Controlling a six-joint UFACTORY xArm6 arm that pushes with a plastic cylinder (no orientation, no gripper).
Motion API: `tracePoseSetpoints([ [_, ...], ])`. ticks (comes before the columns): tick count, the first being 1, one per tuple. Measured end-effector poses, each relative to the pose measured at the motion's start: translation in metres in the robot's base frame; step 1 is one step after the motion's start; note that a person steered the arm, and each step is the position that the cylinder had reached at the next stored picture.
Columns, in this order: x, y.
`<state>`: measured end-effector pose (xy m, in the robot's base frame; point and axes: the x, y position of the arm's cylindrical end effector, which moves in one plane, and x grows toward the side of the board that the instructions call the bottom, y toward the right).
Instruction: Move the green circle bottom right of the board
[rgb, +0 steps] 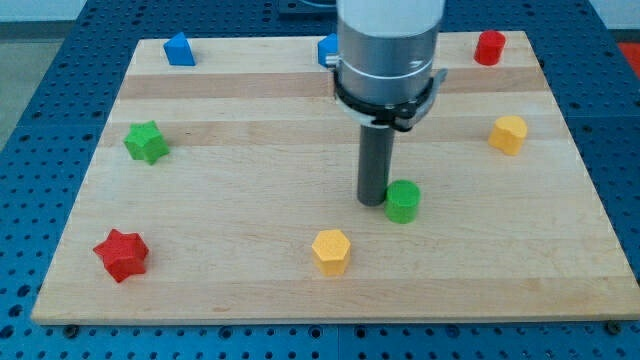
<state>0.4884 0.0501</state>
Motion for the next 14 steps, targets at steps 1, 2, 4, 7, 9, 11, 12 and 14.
tracePoseSetpoints([
  [1,0.000,0.017],
  [2,0.005,0.032],
  [4,0.034,0.066],
  [7,0.065,0.102],
  [9,0.065,0.102],
  [11,0.066,0.102],
  [12,0.066,0.101],
  [14,0.081,0.101],
])
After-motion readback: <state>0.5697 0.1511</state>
